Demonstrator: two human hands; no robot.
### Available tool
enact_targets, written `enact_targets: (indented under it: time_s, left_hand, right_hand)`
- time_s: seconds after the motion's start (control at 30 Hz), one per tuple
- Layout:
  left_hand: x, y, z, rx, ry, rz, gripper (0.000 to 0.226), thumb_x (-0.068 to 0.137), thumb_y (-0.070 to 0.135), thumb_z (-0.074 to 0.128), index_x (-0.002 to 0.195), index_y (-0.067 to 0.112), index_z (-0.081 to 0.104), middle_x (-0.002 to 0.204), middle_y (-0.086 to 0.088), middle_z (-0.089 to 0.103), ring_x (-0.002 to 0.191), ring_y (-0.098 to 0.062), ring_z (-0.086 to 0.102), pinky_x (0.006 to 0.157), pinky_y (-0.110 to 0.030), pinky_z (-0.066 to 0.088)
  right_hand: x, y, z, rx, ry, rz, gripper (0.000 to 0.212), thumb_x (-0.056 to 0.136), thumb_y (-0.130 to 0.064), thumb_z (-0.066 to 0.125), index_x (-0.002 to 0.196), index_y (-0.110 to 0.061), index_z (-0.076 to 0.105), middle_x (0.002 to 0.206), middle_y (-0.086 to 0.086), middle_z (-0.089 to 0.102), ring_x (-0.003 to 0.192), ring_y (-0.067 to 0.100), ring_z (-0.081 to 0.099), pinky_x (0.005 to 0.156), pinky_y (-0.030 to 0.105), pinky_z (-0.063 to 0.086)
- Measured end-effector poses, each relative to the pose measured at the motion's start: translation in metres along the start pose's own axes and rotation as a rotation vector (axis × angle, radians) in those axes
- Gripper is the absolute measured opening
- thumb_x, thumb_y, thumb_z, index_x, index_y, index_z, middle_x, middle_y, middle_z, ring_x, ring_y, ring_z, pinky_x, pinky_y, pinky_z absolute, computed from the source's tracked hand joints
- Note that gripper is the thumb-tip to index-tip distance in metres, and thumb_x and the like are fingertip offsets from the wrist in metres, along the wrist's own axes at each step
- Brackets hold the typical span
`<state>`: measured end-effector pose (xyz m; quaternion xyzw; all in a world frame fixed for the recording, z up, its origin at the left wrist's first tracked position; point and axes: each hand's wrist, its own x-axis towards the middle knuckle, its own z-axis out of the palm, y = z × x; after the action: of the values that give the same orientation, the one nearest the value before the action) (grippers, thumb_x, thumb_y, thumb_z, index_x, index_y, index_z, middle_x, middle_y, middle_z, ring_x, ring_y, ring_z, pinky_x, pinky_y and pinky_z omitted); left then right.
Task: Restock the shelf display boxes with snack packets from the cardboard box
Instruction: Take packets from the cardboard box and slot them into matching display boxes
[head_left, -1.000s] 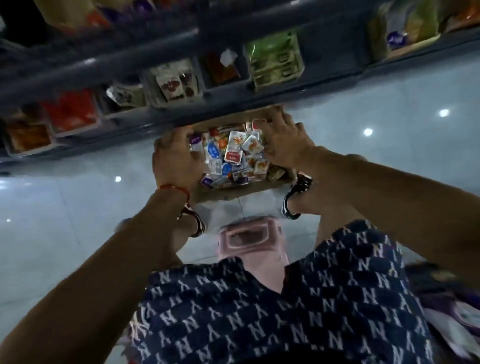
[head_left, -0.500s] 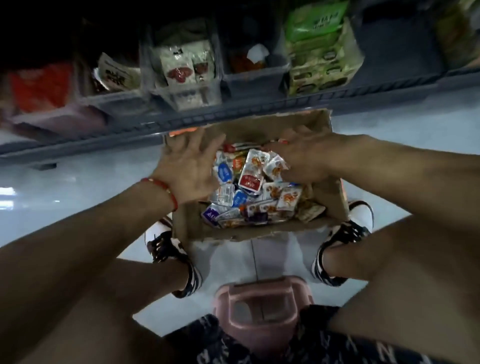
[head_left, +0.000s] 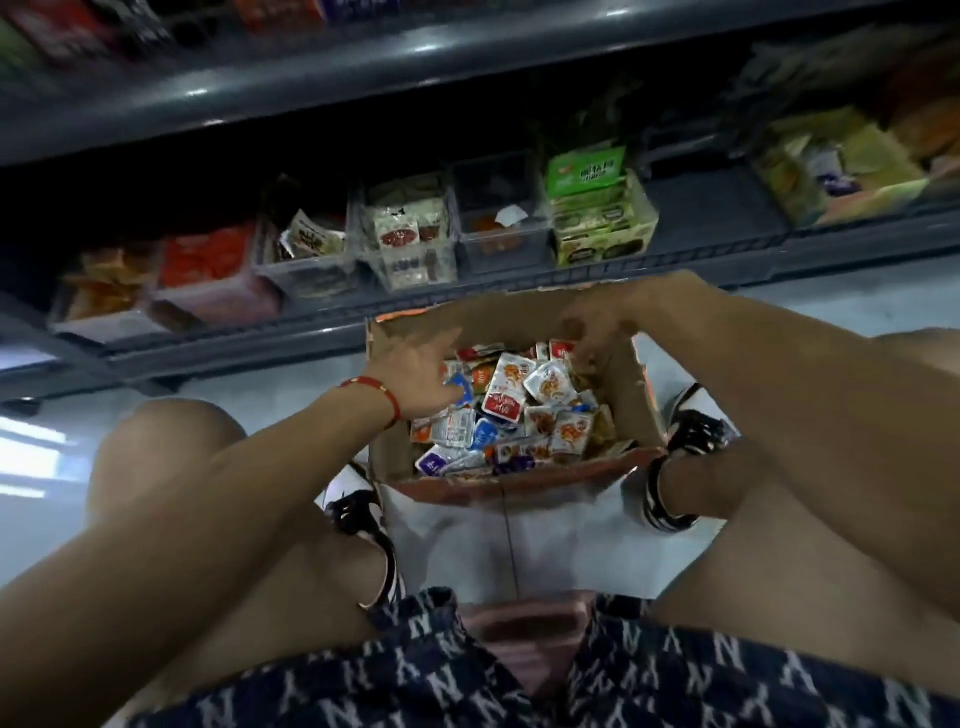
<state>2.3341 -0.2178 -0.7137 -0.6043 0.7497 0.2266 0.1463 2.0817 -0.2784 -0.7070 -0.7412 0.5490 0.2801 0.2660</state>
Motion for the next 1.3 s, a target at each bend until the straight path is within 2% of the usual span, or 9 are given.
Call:
enact_targets:
  time_s: [0.1,0.33,0.47,0.6,0.77,0.9,1.0,1.1,1.3]
  left_hand:
    - [0.011,0.002,-0.009,-0.049,-0.045,-0.080,0.077,0.090,0.034,0.062,0.158,0.023,0.026,0.115,-0.016,0.068,0.110,-0.031,0.062,0.090,-0.033,0.050]
    - [0.030,0.013,-0.007,-0.039,-0.063,-0.083,0.064,0.094,0.037,0.059,0.152,0.028,0.033,0.132,-0.009,0.060,0.130,-0.033,0.048,0.104,-0.041,0.044]
    - [0.052,-0.008,0.007,0.174,-0.068,-0.020,0.064,0.089,0.040,0.058,0.149,0.030,0.036,0.144,-0.011,0.048,0.134,-0.033,0.039,0.110,-0.048,0.036]
    - [0.081,-0.005,0.002,0.302,-0.338,0.018,0.053,0.094,0.041,0.057,0.143,0.027,0.044,0.130,-0.010,0.056,0.118,-0.029,0.054,0.090,-0.037,0.048]
    - [0.093,0.011,-0.021,0.193,-0.400,0.074,0.039,0.095,0.038,0.050,0.132,0.024,0.057,0.116,-0.011,0.067,0.094,-0.023,0.064,0.087,-0.045,0.059]
    - [0.086,-0.005,-0.039,0.293,-0.406,0.073,0.026,0.086,0.050,0.042,0.101,0.030,0.050,0.097,-0.003,0.061,0.082,-0.023,0.059,0.084,-0.046,0.058]
    - [0.080,-0.002,-0.053,0.275,-0.387,0.059,0.036,0.094,0.040,0.051,0.129,0.031,0.051,0.117,-0.004,0.063,0.102,-0.022,0.062,0.090,-0.042,0.056]
    - [0.079,0.015,-0.074,0.177,-0.341,0.085,0.059,0.102,0.040,0.051,0.156,0.029,0.029,0.153,-0.005,0.044,0.131,-0.025,0.049,0.105,-0.036,0.045]
    - [0.089,0.005,-0.068,0.133,-0.301,0.055,0.054,0.101,0.040,0.053,0.151,0.025,0.039,0.138,-0.005,0.055,0.107,-0.021,0.056,0.085,-0.030,0.048]
  right_hand:
    - [0.020,0.010,-0.006,0.146,0.094,-0.009,0.060,0.086,-0.042,0.072,0.142,-0.030,0.053,0.147,-0.002,0.050,0.126,0.026,0.054,0.106,0.043,0.047]
    - [0.113,0.000,0.089,0.259,0.029,-0.020,0.049,0.090,-0.034,0.071,0.136,-0.027,0.058,0.142,0.006,0.055,0.126,0.030,0.055,0.106,0.045,0.046]
    - [0.161,-0.010,0.120,0.070,0.093,-0.074,0.067,0.096,-0.030,0.065,0.155,-0.032,0.033,0.164,0.009,0.019,0.149,0.037,0.025,0.115,0.061,0.028]
    - [0.189,-0.005,0.139,-0.065,0.019,-0.229,0.088,0.100,-0.011,0.057,0.158,-0.049,0.003,0.167,-0.005,-0.022,0.155,0.036,-0.007,0.117,0.068,0.021]
    - [0.196,0.009,0.145,-0.052,0.049,-0.201,0.076,0.104,-0.039,0.047,0.158,-0.045,-0.006,0.170,0.003,0.004,0.150,0.042,0.022,0.115,0.061,0.031]
    - [0.184,0.004,0.128,-0.094,0.005,-0.148,0.071,0.100,-0.037,0.054,0.158,-0.032,0.014,0.161,0.012,0.024,0.141,0.040,0.038,0.108,0.062,0.039]
    - [0.178,0.001,0.134,0.017,0.032,-0.122,0.069,0.093,-0.030,0.066,0.151,-0.031,0.029,0.152,0.010,0.035,0.131,0.038,0.048,0.099,0.055,0.049]
    - [0.181,-0.008,0.146,0.241,0.089,-0.072,0.075,0.086,-0.021,0.072,0.150,-0.026,0.033,0.142,0.010,0.044,0.124,0.036,0.054,0.096,0.043,0.050]
    - [0.195,-0.029,0.155,0.863,0.238,0.120,0.061,0.067,-0.020,0.093,0.117,-0.023,0.057,0.114,0.008,0.062,0.101,0.026,0.064,0.082,0.033,0.057]
